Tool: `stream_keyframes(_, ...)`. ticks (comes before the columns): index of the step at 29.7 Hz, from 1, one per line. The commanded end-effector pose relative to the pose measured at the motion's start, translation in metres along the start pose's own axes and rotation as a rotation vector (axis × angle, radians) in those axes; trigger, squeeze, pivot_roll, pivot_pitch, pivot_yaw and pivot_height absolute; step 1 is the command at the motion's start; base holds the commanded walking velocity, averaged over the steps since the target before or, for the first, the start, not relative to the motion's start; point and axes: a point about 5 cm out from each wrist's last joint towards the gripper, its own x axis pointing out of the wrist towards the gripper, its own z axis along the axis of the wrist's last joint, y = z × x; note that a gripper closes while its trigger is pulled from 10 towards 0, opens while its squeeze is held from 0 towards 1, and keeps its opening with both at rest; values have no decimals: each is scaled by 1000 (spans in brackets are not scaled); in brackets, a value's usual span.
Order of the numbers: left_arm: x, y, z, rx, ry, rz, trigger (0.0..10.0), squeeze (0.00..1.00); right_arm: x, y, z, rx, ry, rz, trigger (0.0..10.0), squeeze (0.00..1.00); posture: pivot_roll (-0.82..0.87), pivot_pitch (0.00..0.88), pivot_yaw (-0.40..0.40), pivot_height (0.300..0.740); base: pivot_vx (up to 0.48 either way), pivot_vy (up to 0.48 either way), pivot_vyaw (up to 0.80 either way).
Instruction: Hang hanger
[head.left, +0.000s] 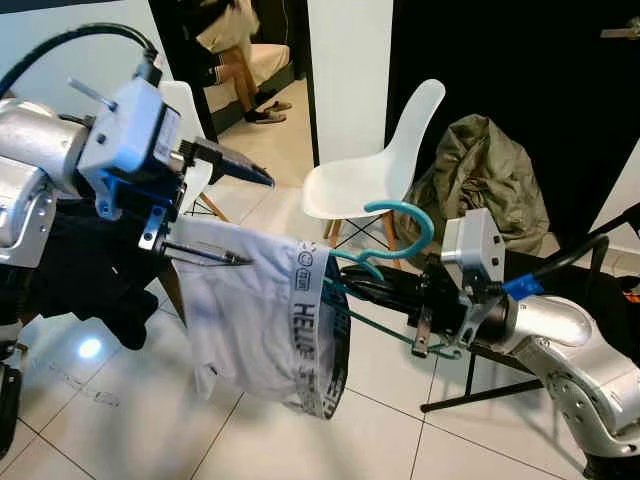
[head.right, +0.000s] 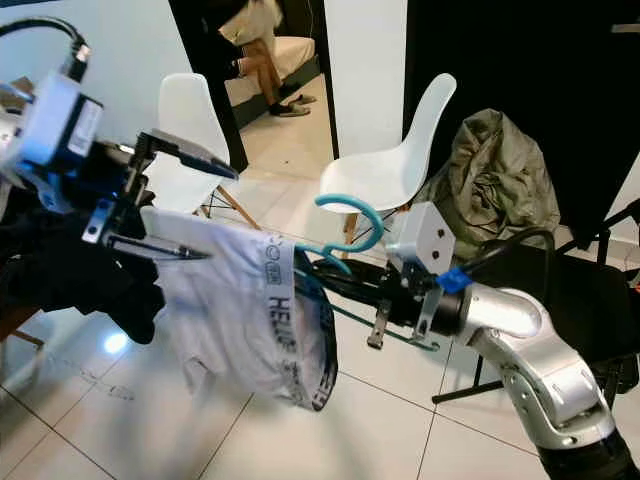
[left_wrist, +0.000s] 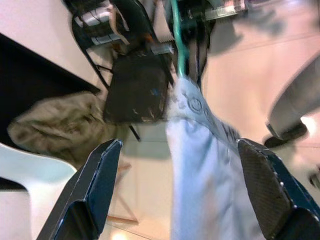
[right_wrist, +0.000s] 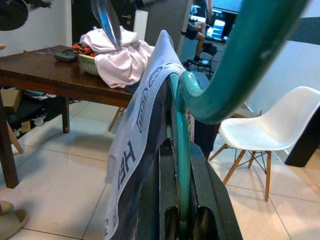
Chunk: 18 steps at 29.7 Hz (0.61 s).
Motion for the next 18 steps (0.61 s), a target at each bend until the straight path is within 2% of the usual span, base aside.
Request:
stream_keyframes(1, -3, -5, -11, -21, 78, -64, 10000, 0, 4, 8, 7, -16, -41, 48, 10000, 0, -24, 0, 120, 740, 0, 0, 0)
stream_keyframes(9, 1, -4, -19, -28, 98, -93, 10000, 0, 5, 10, 9, -22, -51, 66, 10000, 0, -32, 0, 123, 740, 0, 0, 0)
stream_keyframes(10, 3, -5, -21, -36, 94, -101, 0, 0, 6, 11, 9, -22, -52, 67, 10000, 0, -34, 0, 123, 740, 0, 0, 0)
stream_keyframes(18, 7, -13, -31, -75, 106, -146, 0, 0, 7, 12, 9, -21, -63, 64, 10000, 0, -38, 0, 124, 740, 0, 0, 0)
